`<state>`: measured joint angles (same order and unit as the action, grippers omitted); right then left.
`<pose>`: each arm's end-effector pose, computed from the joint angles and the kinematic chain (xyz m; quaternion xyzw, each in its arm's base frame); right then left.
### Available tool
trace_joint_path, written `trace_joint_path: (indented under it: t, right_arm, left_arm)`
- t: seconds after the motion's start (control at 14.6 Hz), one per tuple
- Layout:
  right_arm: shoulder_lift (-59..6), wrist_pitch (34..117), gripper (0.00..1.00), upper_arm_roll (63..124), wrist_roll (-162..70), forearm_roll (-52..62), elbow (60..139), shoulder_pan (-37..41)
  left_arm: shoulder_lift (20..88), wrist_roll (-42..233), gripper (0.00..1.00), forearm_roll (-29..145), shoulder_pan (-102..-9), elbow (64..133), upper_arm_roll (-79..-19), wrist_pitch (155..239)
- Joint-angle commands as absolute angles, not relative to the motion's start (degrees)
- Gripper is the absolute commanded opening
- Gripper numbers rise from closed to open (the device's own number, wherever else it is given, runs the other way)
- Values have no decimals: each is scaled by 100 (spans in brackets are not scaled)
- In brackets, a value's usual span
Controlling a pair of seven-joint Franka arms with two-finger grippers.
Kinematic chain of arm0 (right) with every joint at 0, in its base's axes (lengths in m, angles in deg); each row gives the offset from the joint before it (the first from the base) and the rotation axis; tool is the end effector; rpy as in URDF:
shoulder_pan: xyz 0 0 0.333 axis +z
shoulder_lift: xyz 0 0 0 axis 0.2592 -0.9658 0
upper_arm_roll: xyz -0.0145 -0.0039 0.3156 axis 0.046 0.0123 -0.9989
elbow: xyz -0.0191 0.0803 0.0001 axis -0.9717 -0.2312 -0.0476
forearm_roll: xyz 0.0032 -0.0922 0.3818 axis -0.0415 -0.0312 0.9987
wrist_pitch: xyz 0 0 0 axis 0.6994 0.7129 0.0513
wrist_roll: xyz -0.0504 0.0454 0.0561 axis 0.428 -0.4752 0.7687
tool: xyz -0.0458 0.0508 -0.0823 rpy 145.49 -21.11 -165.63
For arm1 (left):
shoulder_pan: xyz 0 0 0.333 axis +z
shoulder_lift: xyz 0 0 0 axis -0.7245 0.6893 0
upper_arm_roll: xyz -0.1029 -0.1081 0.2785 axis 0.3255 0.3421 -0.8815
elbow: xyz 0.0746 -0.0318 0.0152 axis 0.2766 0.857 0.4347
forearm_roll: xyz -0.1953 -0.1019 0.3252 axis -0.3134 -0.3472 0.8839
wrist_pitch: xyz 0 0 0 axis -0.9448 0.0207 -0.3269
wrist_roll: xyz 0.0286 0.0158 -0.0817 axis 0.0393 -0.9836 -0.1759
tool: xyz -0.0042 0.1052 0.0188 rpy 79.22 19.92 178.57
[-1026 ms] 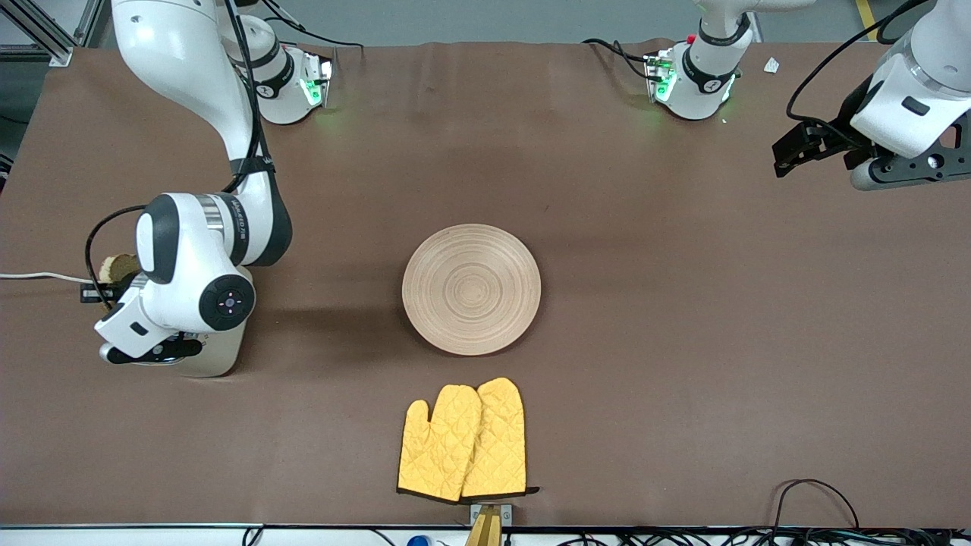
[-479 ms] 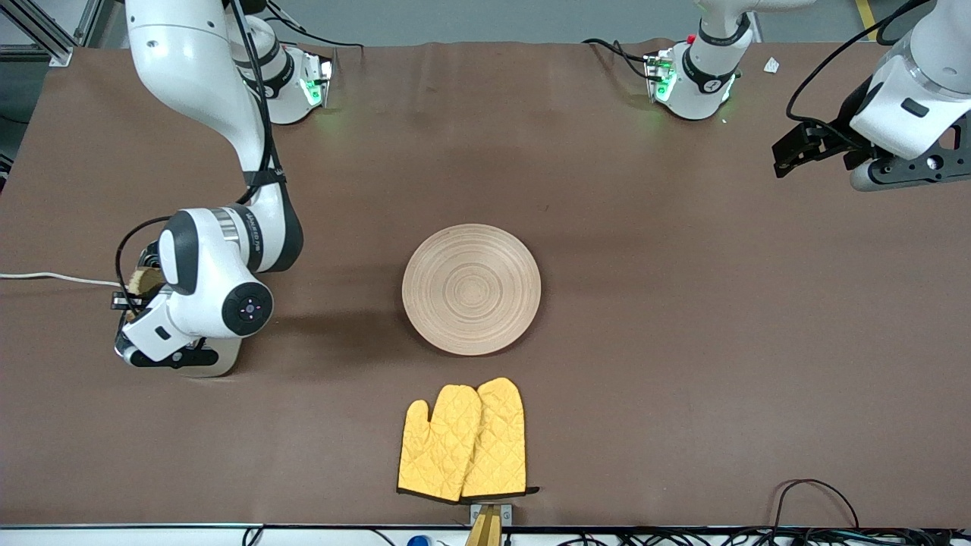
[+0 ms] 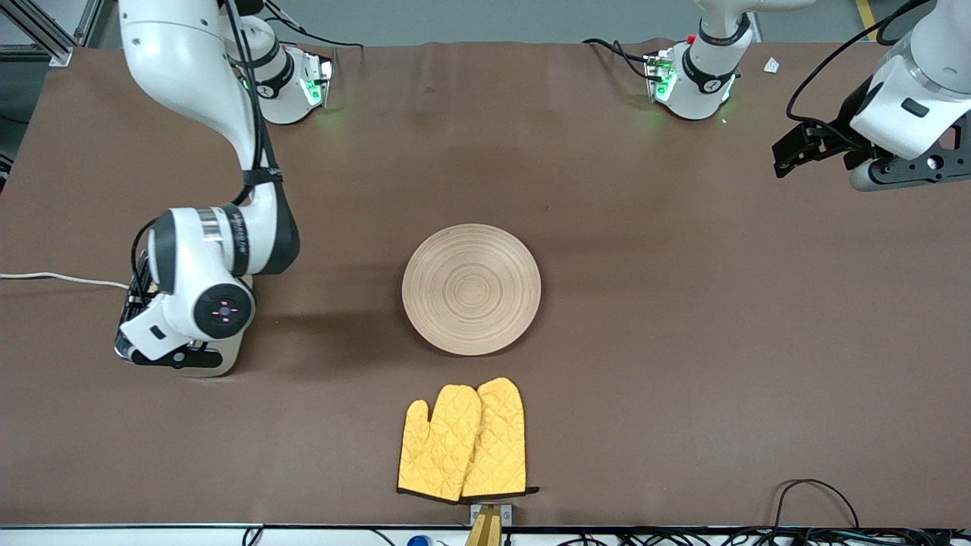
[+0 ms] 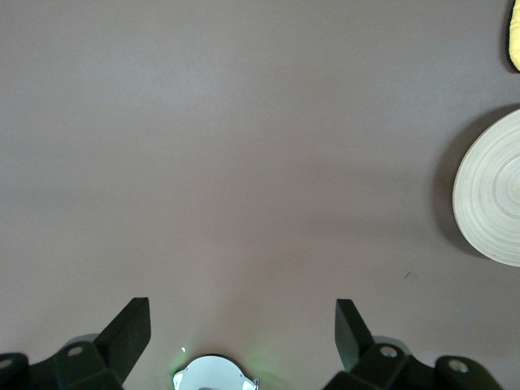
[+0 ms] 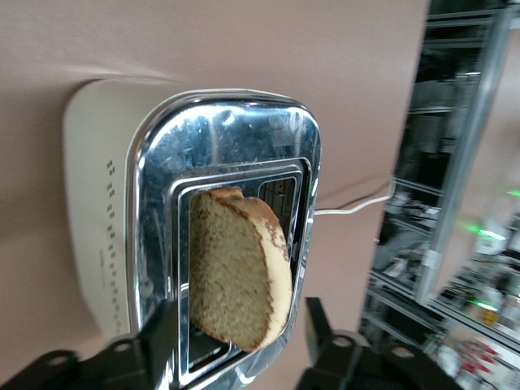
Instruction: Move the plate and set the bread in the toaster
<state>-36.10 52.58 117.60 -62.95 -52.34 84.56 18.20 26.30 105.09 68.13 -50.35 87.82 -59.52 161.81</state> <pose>0.6584 0.0685 0.3724 0.9364 -0.0146 -0.1251 0.3274 0.5189 -0.1044 0.6417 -0.9982 -0.0402 0.0395 0.0191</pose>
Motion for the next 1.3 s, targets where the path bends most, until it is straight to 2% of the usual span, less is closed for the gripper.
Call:
trace_joint_path:
  t: [0.0,0.21,0.34,0.55,0.82,1.23]
  right_arm:
    - [-2824,5261,100,11675,-5520,-4350,8601,1391]
    - [-2314,5173,100,11675,-4590,-3164,8662,741]
    - [-2050,5033,100,11675,-4349,-2819,8671,520]
    - [-1523,4735,100,11684,-4349,-2685,8698,440]
    - [-583,4812,100,11701,-4314,-2703,9268,449]
    - [-501,4655,100,11719,-4348,-2799,9137,449]
  left_arm:
    - [2616,10461,100,6784,-5020,8730,-5964,16129]
    - [2581,10374,100,6802,-5029,8748,-5964,16060]
    - [2580,10260,100,6811,-5029,8739,-5964,16033]
    - [2580,10110,100,6846,-5029,8730,-5964,16067]
    - [2580,9891,100,6863,-4880,8747,-5964,16173]
    - [2615,9775,100,6855,-4792,8721,-5955,16217]
